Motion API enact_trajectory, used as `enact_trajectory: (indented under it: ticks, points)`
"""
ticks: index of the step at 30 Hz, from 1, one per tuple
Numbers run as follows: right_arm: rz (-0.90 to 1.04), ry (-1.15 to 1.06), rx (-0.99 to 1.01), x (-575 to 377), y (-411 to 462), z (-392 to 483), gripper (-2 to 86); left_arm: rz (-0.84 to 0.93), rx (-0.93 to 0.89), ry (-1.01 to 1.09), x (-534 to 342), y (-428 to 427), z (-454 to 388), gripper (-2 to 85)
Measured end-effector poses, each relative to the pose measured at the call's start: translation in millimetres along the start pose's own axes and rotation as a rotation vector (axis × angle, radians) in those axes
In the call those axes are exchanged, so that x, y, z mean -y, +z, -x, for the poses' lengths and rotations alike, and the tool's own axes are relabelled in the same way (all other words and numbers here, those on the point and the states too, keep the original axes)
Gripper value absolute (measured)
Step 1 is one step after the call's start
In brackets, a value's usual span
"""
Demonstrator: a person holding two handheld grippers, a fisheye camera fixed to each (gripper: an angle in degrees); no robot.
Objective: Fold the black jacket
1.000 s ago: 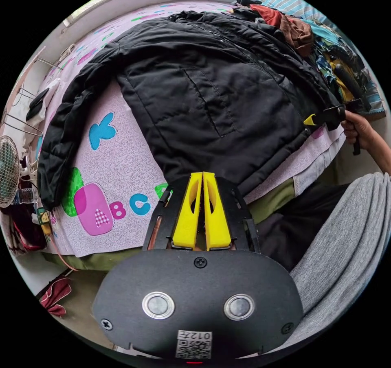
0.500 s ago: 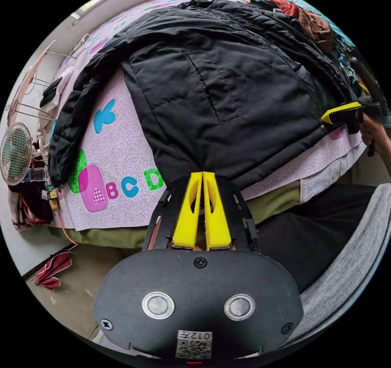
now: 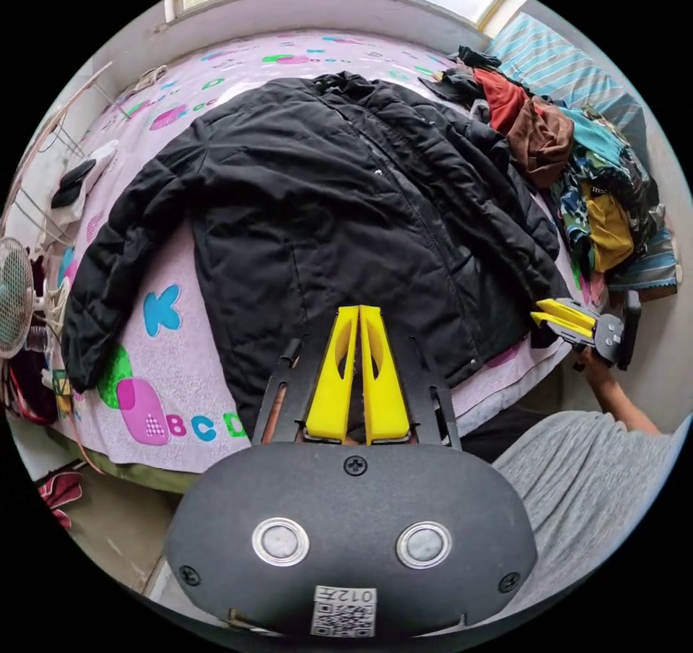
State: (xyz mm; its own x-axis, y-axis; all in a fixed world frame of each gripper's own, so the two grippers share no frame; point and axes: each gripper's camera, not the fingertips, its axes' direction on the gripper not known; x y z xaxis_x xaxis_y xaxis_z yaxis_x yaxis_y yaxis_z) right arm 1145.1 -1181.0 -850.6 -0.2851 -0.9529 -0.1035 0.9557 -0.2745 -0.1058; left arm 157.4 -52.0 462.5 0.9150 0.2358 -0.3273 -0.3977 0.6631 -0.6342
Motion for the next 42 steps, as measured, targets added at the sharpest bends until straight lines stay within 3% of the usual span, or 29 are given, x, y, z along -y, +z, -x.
enact_trajectory:
  ticks: [3, 8, 15, 21, 33, 42]
  points:
    - [0.041, -0.003, -0.061, 29, 30, -2, 3.2, 0.017, -0.015, 0.095, 43, 8, -21, -0.1]
    - [0.077, 0.173, 0.038, 67, 56, -60, 1.2, 0.055, -0.018, 0.169, 102, 22, -39, -0.1]
    - [0.110, 0.125, 0.183, 111, 71, -45, 7.8, 0.111, -0.199, -0.044, 180, 46, 7, 0.1]
    - [0.148, 0.055, 0.095, 148, 104, -7, 11.2, 0.068, -0.271, -0.245, 228, 56, 58, 0.7]
    - [0.178, 0.120, 0.204, 207, 140, -42, 3.4, 0.068, -0.149, -0.344, 298, 75, 73, 2.8]
    - [0.179, 0.161, 0.259, 233, 145, -65, -0.4, 0.084, -0.182, -0.367, 313, 93, 73, 0.9]
